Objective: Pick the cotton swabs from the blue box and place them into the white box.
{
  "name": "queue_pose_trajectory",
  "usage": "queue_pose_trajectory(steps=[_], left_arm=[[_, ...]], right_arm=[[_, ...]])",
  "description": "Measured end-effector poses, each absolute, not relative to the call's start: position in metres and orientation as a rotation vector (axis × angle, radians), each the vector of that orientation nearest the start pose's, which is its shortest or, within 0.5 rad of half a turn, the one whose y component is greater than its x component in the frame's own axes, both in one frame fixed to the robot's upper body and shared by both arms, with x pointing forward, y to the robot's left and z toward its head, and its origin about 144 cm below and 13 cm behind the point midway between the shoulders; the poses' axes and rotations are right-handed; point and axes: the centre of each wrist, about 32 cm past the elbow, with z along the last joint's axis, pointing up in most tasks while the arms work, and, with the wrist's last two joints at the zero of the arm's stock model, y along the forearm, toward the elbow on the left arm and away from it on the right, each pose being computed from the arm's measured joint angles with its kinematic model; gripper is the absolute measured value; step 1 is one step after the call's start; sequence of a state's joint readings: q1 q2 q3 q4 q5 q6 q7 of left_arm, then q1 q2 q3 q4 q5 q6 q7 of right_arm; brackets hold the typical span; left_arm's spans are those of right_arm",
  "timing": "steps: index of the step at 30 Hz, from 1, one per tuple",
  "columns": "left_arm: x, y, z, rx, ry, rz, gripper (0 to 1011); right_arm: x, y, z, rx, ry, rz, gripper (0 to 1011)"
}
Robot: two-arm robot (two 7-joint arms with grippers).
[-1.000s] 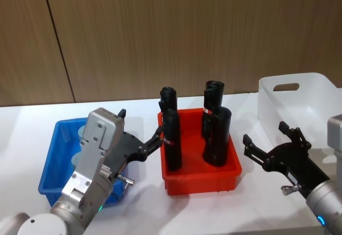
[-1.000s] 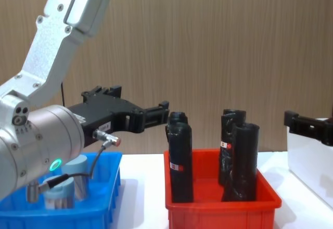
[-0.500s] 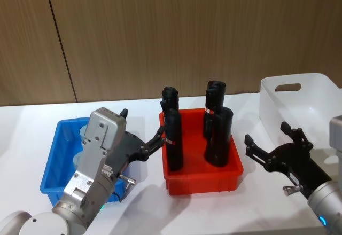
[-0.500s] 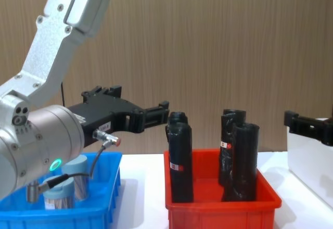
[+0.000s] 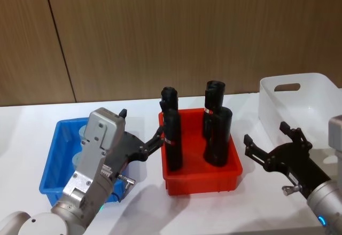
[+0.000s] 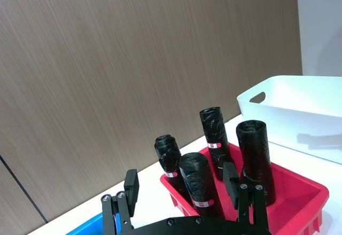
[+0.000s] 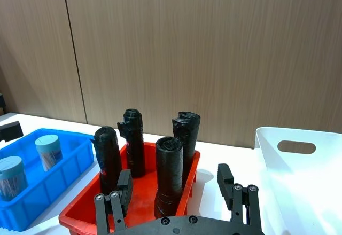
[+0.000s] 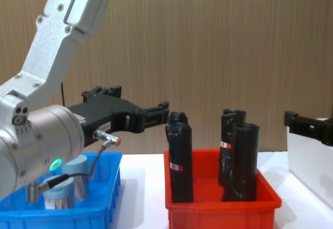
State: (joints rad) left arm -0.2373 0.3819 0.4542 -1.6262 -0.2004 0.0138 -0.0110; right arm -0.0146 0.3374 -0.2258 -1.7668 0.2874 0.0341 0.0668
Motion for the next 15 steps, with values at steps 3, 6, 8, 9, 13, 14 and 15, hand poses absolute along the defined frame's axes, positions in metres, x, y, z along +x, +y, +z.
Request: queue_pose_trajectory(steps=[3,6,8,9,13,14,15], left_arm=[[0.4924,0.1982,1.2050,0.059,-0.268,1.124,1004],[0.4942,0.1979,1.2063,0.057,-0.261,1.129,1004],[0.4953,0.1978,1.2071,0.055,-0.256,1.134,1004],[0.4961,0.1977,1.2076,0.055,-0.250,1.141,1004],[0.4993,0.1978,1.2094,0.049,-0.227,1.170,1004],[0.4998,0.1978,1.2098,0.048,-0.223,1.176,1004],[0.5006,0.1979,1.2100,0.047,-0.215,1.185,1004]], right_arm=[[0.4433,-0.2371,1.1887,0.026,-0.075,-1.230,1002],[0.4433,-0.2371,1.1887,0.026,-0.075,-1.230,1002],[0.4433,-0.2371,1.1887,0.026,-0.075,-1.229,1002],[0.4433,-0.2371,1.1887,0.026,-0.075,-1.230,1002],[0.4433,-0.2371,1.1887,0.026,-0.075,-1.230,1002],[0.4433,-0.2371,1.1888,0.026,-0.075,-1.230,1002],[0.4433,-0.2371,1.1887,0.026,-0.075,-1.229,1002]])
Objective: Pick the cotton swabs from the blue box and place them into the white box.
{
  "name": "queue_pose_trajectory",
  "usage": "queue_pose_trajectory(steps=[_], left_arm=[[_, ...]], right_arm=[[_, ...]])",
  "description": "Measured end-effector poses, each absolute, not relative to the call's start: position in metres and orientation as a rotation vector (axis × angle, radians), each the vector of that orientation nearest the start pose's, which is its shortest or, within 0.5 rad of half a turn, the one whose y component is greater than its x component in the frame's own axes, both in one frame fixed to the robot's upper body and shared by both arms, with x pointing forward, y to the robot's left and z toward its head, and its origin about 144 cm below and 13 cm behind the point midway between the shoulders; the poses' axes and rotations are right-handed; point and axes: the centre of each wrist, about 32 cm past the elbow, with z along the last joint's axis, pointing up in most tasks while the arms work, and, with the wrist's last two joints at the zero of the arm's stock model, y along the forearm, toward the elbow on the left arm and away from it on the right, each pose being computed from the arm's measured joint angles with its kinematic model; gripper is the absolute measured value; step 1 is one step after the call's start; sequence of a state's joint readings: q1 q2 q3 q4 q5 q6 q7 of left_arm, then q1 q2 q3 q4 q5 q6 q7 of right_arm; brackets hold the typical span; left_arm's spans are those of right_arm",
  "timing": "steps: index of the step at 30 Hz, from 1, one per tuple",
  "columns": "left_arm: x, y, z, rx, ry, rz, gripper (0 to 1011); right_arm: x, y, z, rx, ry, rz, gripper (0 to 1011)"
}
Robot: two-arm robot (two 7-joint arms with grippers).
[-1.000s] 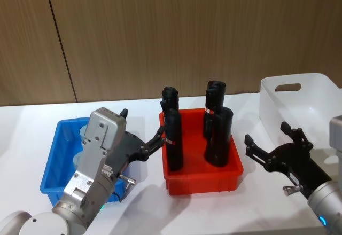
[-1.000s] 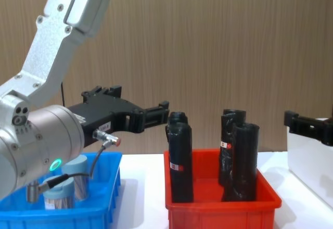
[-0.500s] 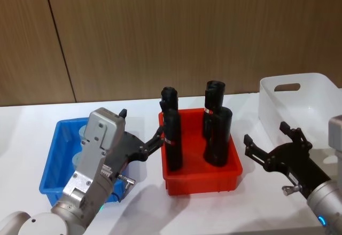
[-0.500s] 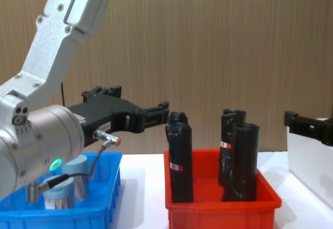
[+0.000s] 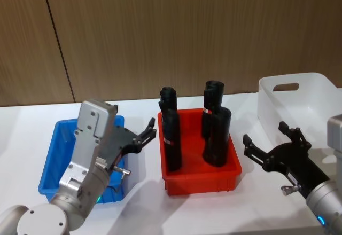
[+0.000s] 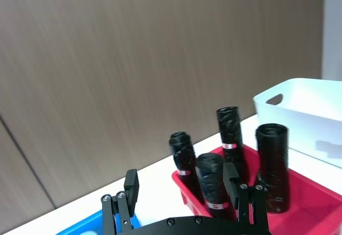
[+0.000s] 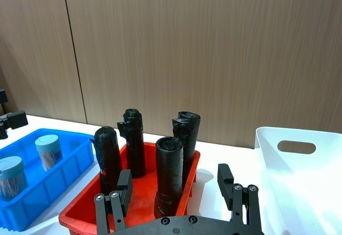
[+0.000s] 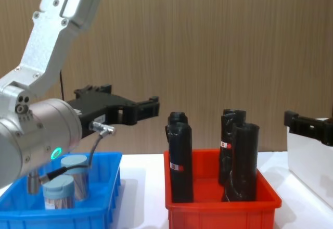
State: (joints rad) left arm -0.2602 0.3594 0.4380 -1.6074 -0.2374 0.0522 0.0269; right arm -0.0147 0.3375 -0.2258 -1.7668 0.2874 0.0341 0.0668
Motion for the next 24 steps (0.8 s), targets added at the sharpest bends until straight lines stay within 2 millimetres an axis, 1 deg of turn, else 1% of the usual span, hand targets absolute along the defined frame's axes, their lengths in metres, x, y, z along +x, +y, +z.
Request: queue_pose_trajectory(steps=[12,24], left_arm=[[0.513,0.205,1.211,0.055,-0.089,1.305,1004],[0.526,0.217,1.202,0.113,0.053,1.396,1004]], right_arm=[[0.443,-0.237,1.189,0.026,-0.075,-1.229,1002],[0.443,-0.237,1.189,0.026,-0.075,-1.229,1002]])
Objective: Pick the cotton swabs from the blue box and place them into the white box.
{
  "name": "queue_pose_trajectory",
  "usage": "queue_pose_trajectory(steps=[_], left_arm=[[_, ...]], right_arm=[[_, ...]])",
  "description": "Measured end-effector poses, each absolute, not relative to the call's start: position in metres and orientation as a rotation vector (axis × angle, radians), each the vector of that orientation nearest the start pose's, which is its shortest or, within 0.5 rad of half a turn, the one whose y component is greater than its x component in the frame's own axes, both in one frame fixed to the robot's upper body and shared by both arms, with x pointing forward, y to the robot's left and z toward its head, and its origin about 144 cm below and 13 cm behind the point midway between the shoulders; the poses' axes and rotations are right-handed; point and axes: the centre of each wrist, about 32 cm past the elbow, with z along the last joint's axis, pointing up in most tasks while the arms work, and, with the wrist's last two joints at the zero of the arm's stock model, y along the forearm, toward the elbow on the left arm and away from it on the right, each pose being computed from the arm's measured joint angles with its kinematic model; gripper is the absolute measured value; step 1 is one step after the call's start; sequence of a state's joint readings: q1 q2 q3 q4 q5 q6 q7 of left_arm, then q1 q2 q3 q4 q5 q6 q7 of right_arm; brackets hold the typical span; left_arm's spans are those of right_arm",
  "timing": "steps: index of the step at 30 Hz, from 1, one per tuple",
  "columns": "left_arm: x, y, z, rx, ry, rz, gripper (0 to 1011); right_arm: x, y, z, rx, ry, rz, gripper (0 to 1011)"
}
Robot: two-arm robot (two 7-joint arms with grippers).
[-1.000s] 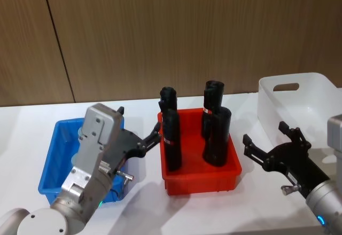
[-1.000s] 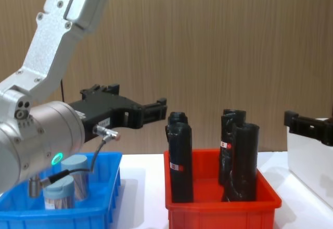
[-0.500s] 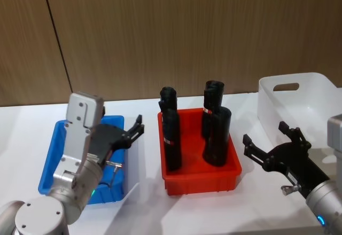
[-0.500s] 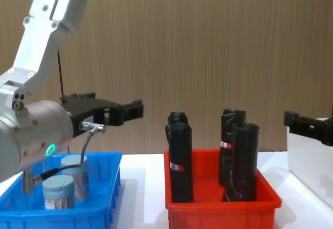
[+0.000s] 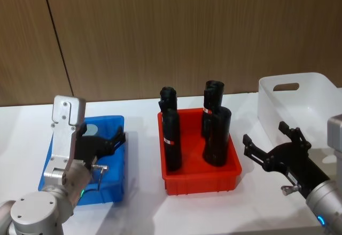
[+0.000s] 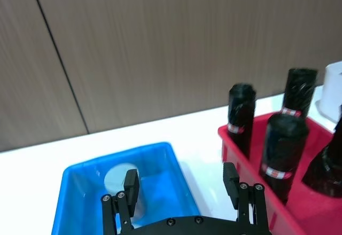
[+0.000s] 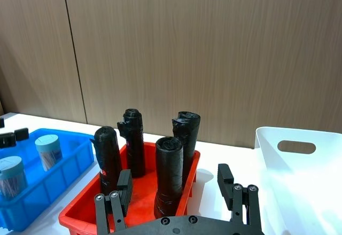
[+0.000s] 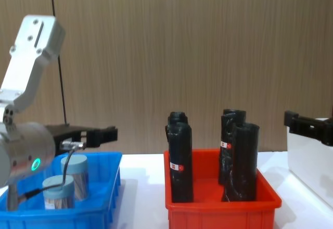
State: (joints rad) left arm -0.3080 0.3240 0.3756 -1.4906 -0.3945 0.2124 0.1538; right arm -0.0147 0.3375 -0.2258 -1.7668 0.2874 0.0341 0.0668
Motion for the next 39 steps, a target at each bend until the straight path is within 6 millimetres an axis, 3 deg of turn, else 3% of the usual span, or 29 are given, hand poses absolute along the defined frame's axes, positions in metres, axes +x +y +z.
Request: queue_pose_trajectory(steps=[15,39], left_arm=[[0.535,0.233,1.183,0.197,0.206,1.453,1004],[0.545,0.247,1.167,0.268,0.278,1.491,1004]], right_arm=[[0.443,-0.237,1.189,0.026,-0.075,-1.229,1002],[0.443,-0.237,1.189,0.026,-0.075,-1.229,1002]])
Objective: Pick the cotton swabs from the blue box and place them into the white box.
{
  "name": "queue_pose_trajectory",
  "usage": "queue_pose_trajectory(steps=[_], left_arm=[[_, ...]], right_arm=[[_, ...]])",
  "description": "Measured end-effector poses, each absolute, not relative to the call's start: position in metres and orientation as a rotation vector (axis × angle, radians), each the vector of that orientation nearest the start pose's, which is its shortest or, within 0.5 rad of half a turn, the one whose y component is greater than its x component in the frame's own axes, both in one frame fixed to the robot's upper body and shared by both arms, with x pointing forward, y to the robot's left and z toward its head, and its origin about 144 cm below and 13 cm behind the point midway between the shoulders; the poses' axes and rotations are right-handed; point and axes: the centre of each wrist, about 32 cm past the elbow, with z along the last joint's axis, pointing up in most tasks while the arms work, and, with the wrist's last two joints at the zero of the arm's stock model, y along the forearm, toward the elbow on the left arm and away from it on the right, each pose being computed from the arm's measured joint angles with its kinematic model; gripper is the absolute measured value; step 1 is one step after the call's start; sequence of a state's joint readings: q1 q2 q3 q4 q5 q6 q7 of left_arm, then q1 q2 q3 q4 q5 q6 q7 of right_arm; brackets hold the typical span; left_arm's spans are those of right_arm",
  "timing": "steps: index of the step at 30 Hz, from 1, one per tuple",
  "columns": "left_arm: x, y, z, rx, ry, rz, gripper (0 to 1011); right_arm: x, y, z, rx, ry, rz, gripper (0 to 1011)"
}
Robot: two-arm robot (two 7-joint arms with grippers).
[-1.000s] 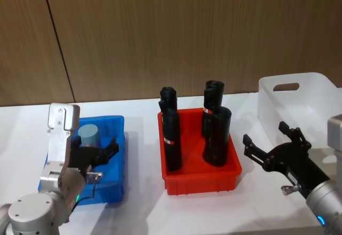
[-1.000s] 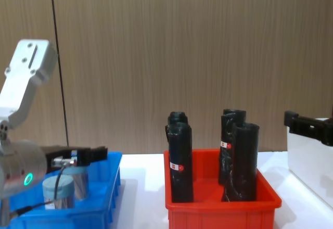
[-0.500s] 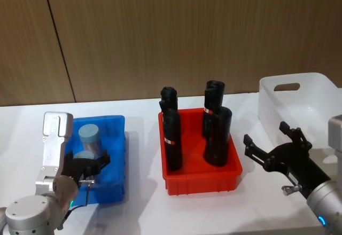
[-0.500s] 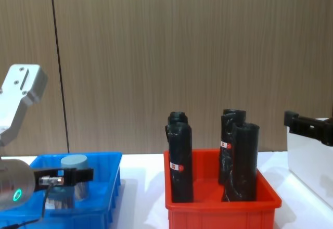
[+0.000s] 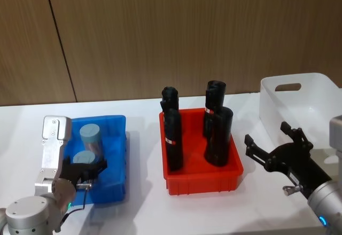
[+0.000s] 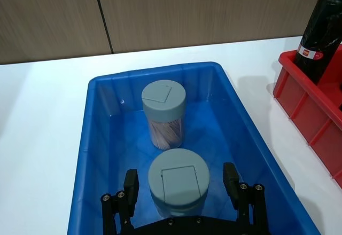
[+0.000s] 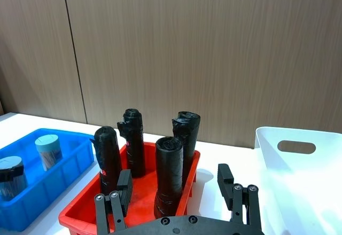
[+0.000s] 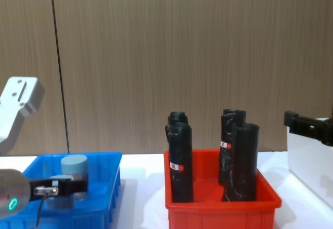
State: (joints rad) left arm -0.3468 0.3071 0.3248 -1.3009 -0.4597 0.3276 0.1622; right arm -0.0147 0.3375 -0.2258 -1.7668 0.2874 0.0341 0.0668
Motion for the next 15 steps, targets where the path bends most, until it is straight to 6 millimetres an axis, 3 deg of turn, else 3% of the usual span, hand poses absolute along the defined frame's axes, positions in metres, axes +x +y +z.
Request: queue_pose_trajectory(steps=[4,11,13,15], left_arm=[[0.5471,0.2489,1.1642,0.276,0.282,1.486,990],[0.5497,0.2510,1.1612,0.291,0.273,1.477,796],[0.5503,0.2514,1.1610,0.297,0.266,1.474,783],[0.5507,0.2515,1.1612,0.300,0.260,1.472,684]], right_arm=[[0.4433,-0.2371,1.1887,0.026,-0.075,-1.229,1002],[0.4433,-0.2371,1.1888,0.026,-0.075,-1.230,1002],[0.4433,-0.2371,1.1887,0.026,-0.075,-1.230,1002],[0.4433,-0.2371,1.1887,0.026,-0.075,-1.229,1002]])
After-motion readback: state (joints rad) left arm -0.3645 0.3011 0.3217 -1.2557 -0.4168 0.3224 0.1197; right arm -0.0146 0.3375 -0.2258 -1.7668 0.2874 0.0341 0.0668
